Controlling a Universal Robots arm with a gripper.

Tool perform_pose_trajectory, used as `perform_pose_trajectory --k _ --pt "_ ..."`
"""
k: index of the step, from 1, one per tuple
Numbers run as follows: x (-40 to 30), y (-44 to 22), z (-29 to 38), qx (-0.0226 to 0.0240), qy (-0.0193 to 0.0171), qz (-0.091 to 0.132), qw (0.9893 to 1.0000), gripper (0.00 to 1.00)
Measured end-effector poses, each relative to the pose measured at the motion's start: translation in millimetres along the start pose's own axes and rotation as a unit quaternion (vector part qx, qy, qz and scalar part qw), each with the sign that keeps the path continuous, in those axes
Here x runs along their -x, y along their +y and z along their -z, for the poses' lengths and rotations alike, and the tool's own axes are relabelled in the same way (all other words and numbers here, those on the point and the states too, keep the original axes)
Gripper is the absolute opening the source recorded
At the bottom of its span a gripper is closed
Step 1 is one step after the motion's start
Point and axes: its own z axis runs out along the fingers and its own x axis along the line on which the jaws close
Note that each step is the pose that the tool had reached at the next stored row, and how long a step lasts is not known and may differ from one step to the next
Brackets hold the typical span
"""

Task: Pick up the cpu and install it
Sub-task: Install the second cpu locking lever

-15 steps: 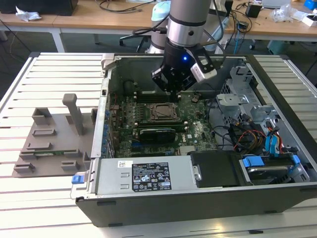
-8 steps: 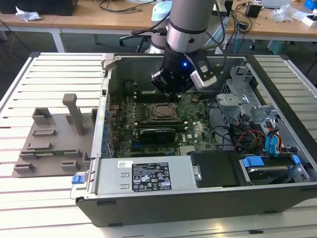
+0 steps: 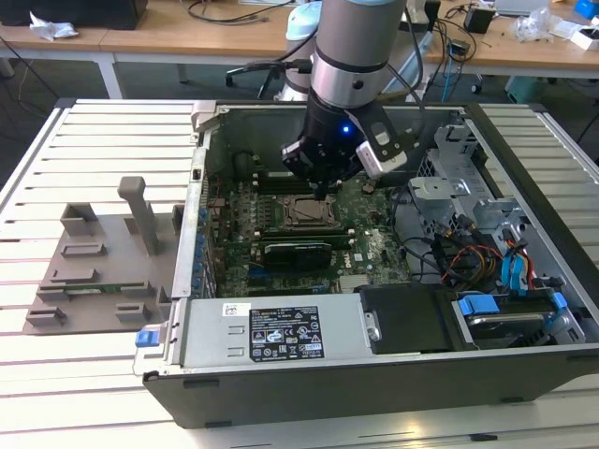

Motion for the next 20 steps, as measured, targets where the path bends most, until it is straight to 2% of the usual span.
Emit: perform_pose_trajectory --k 5,14,16,20 --pt "-0.2 -2.1 -4.9 0.0 0.0 0.0 1.0 0.11" --pt "-1.0 -4.0 -17.5 -0.0001 0.0 0.0 1.0 0.11" --pt "-3.1 -5.1 -23.6 -0.0001 0.0 0.0 1.0 0.11" --pt "-8.7 -8.3 -29.0 -0.0001 0.0 0.0 1.0 0.11"
